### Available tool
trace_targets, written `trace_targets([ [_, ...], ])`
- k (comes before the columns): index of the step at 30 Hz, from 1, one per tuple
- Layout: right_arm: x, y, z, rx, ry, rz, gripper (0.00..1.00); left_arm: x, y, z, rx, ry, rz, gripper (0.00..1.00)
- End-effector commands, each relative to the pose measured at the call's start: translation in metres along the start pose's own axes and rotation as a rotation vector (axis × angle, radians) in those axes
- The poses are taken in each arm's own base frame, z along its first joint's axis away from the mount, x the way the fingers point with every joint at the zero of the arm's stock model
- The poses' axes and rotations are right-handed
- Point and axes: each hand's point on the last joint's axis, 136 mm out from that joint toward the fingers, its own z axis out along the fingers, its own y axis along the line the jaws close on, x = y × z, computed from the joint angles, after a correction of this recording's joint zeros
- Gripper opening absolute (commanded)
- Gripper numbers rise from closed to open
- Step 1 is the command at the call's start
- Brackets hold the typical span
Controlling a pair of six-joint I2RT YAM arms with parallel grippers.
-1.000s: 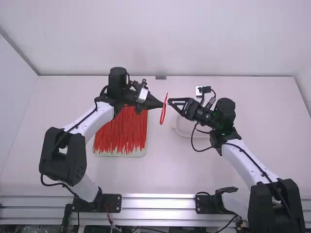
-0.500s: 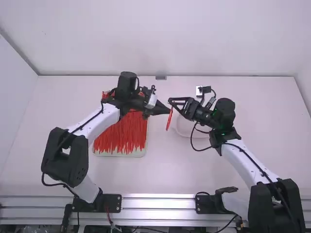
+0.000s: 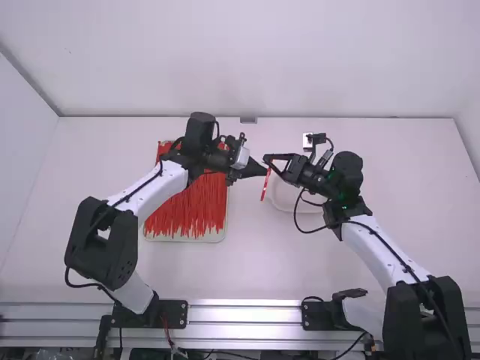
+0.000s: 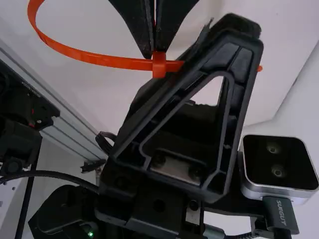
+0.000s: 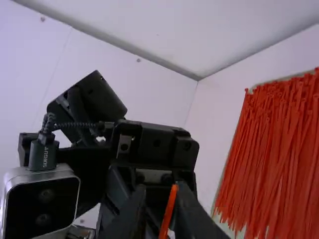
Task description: Fasten the cable tie
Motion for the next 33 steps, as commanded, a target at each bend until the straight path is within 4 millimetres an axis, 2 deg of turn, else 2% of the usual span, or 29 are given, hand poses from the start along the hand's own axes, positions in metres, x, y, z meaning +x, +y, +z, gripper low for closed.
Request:
trace_targets([
  [1,0.0001,0.0039,0.0012,-0.010,0.005,-0.021,0.07,-0.0068,-0.0010,-0.0036,-0.001,-0.009,0.028,0.02],
  [3,0.0003,0.0039,0.0012,-0.011,0.006,-0.029,0.09,-0.0068,-0.0009,-0.0038,-0.001,-0.008,0.028,0.02],
  [5,0.0027,0.0051,0.0012,-0.018,0.020,-0.031,0.19,-0.0068,-0.0006,-0.0046,-0.002,-0.009,0.027,0.02],
  [8,0.0043,0.0060,0.0011,-0.023,0.029,-0.033,0.17,-0.0067,-0.0010,-0.0046,-0.001,-0.009,0.024,0.02],
  [12,0.0081,0.0082,0.0009,-0.036,0.051,-0.034,0.22,-0.0053,-0.0012,-0.0054,-0.002,-0.006,0.013,0.02],
  [15,0.0084,0.0076,0.0009,-0.034,0.052,-0.031,0.22,-0.0042,0.0001,-0.0091,-0.009,-0.005,0.004,0.02],
  [20,0.0086,0.0076,0.0009,-0.034,0.053,-0.031,0.18,-0.0025,0.0008,-0.0117,-0.015,-0.001,-0.009,0.02],
  [24,0.0086,0.0076,0.0009,-0.034,0.053,-0.036,0.08,-0.0012,0.0004,-0.0126,-0.016,0.002,-0.023,0.02],
  [25,0.0085,0.0076,0.0009,-0.034,0.052,-0.038,0.02,-0.0012,0.0004,-0.0126,-0.016,0.002,-0.023,0.02],
  [26,0.0085,0.0076,0.0009,-0.035,0.053,-0.038,0.00,-0.0014,-0.0001,-0.0119,-0.014,0.001,-0.022,0.02],
  [33,0.0084,0.0077,0.0009,-0.035,0.052,-0.058,0.00,0.0000,-0.0032,-0.0099,-0.005,0.003,-0.040,0.02],
])
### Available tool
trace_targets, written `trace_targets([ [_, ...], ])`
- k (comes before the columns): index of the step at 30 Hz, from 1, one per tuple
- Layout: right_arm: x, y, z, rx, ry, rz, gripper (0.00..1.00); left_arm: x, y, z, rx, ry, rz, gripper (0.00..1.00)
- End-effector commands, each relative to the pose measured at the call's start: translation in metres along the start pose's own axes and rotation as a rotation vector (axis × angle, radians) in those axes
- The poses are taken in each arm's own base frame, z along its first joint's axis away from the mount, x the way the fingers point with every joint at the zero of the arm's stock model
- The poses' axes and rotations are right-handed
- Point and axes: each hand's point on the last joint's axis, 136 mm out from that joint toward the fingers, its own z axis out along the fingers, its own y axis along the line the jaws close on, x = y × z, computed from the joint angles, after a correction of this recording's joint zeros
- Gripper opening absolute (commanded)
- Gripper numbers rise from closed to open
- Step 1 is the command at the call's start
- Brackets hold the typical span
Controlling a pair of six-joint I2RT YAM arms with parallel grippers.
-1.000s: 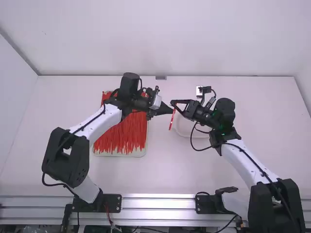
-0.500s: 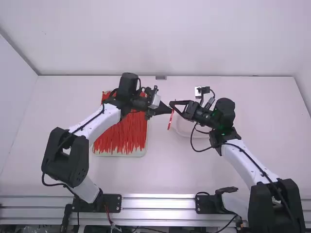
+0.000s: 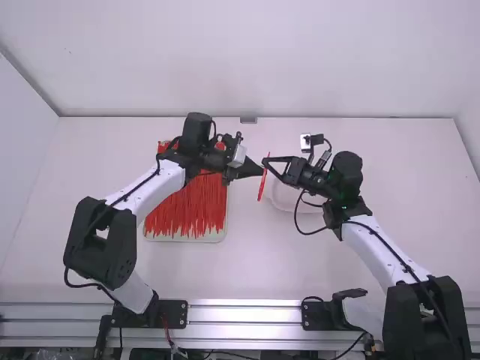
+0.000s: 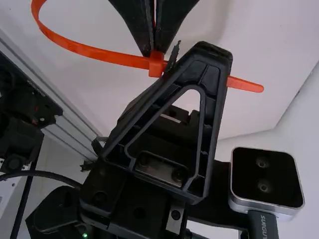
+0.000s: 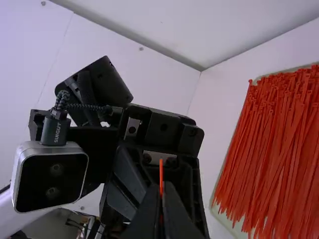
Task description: Fasten the cable tie
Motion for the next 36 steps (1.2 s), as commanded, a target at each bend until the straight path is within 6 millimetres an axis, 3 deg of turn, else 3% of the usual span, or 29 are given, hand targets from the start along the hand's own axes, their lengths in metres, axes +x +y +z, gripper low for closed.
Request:
trace_targets([
  [1,0.000,0.005,0.001,-0.016,0.006,-0.031,0.00,-0.006,-0.004,-0.001,0.008,-0.006,0.020,0.02],
  [24,-0.021,0.059,0.002,-0.148,0.004,-0.143,0.00,0.026,-0.038,0.007,0.068,0.019,0.045,0.02],
  [36,-0.035,0.101,0.000,-0.224,0.025,-0.216,0.00,0.048,-0.044,0.006,0.044,0.026,-0.001,0.02],
])
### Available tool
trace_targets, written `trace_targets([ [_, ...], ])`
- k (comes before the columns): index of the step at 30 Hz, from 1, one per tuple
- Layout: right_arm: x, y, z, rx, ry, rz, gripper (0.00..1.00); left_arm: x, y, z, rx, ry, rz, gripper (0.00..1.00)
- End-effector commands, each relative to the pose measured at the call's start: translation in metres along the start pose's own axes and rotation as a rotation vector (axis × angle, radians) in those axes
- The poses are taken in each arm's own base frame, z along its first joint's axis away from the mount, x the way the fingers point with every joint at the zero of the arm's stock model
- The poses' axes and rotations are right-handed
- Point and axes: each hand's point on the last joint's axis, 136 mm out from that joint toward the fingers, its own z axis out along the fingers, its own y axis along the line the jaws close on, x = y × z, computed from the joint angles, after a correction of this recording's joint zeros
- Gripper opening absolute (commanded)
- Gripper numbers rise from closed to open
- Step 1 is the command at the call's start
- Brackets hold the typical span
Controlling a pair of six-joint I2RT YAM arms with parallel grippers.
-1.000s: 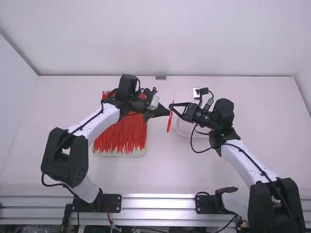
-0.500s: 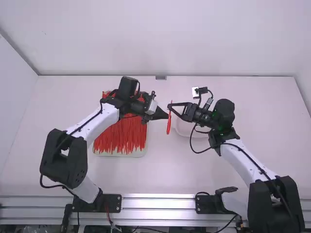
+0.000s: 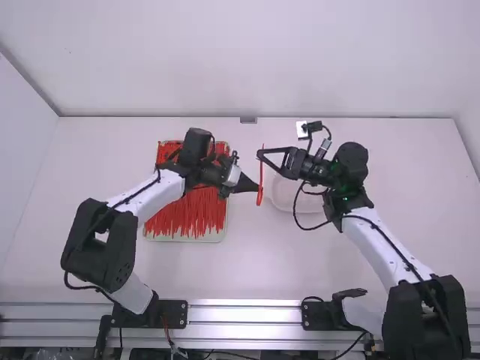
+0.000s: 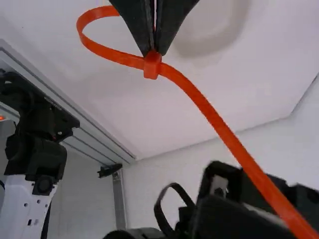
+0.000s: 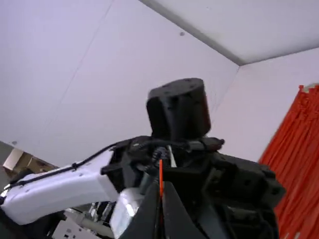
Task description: Fasten the cable tie
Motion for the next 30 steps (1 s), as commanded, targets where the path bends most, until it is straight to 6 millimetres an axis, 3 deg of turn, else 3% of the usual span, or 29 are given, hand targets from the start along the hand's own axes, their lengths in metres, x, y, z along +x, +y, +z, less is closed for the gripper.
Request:
trace_targets([
  [1,-0.030,0.045,0.001,-0.065,-0.041,-0.125,0.00,0.022,-0.010,0.003,-0.014,0.049,-0.081,0.02],
  [6,-0.043,0.060,-0.003,-0.077,-0.047,-0.161,0.00,0.028,-0.010,0.003,-0.028,0.059,-0.103,0.02],
  [13,-0.048,0.061,-0.010,-0.069,-0.033,-0.171,0.00,0.028,-0.009,0.003,-0.036,0.053,-0.106,0.02],
  [14,-0.046,0.061,-0.011,-0.073,-0.018,-0.175,0.06,0.028,-0.009,0.004,-0.035,0.053,-0.104,0.02],
  [16,-0.040,0.060,-0.013,-0.081,0.015,-0.200,0.31,0.028,-0.008,0.003,-0.037,0.052,-0.100,0.02],
  [18,-0.037,0.053,-0.014,-0.064,0.033,-0.190,0.70,0.027,-0.008,0.004,-0.035,0.051,-0.099,0.02],
  [20,-0.035,0.045,-0.015,-0.042,0.040,-0.169,0.80,0.027,-0.008,0.003,-0.037,0.050,-0.096,0.02],
  [21,-0.031,0.037,-0.015,-0.023,0.053,-0.150,0.93,0.027,-0.008,0.004,-0.035,0.050,-0.092,0.02],
  [22,-0.028,0.032,-0.015,-0.010,0.062,-0.143,0.99,0.026,-0.008,0.005,-0.034,0.049,-0.089,0.02],
  [30,-0.007,0.003,-0.018,0.067,0.123,-0.090,0.99,0.020,0.004,0.001,-0.064,0.036,-0.120,0.02],
])
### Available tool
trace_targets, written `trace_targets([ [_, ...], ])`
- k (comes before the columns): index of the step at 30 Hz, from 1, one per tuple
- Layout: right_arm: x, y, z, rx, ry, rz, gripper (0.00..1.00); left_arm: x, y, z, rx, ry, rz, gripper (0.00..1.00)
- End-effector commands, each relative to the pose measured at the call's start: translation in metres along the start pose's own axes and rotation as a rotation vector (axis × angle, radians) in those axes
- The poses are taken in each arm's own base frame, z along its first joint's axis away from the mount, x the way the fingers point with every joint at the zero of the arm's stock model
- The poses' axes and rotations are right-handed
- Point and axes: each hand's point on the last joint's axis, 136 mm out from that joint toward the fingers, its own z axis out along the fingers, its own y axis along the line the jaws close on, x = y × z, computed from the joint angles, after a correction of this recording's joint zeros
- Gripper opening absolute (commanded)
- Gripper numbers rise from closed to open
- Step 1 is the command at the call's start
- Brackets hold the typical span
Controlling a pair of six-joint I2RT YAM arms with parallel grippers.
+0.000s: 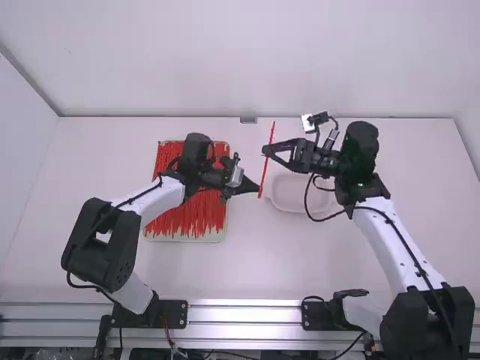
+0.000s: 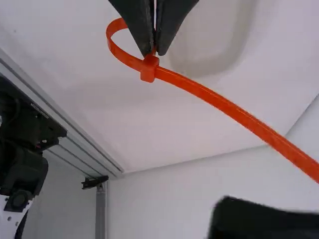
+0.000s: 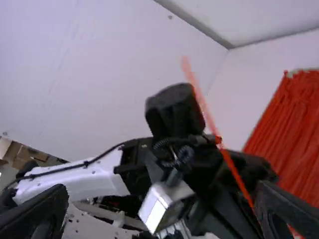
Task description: Fasten the cable tie
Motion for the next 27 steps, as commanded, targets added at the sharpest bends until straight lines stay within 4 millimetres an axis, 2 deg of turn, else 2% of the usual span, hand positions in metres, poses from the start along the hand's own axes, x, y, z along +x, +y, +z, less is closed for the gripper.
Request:
trace_targets([
  [1,0.001,0.006,-0.002,-0.003,0.012,-0.102,0.99,0.000,-0.001,0.000,0.009,-0.009,-0.044,0.02],
  [5,0.013,-0.011,-0.003,0.056,0.037,-0.062,0.99,-0.001,0.000,0.000,0.004,-0.011,-0.030,0.02],
  [8,0.023,-0.017,-0.003,0.071,0.066,-0.055,0.99,-0.002,0.001,-0.002,0.001,-0.014,-0.022,0.02],
  [16,0.040,-0.017,0.006,0.063,0.116,-0.049,1.00,-0.010,0.010,-0.003,-0.019,-0.031,-0.052,0.02],
  [19,0.042,-0.023,0.010,0.093,0.110,-0.048,0.95,-0.014,0.011,-0.002,-0.015,-0.038,-0.050,0.02],
  [25,0.041,-0.020,0.013,0.088,0.110,-0.069,0.71,-0.013,0.012,-0.004,-0.021,-0.037,-0.050,0.02],
  [27,0.040,-0.020,0.013,0.085,0.107,-0.077,0.59,-0.013,0.011,-0.002,-0.016,-0.037,-0.049,0.02],
])
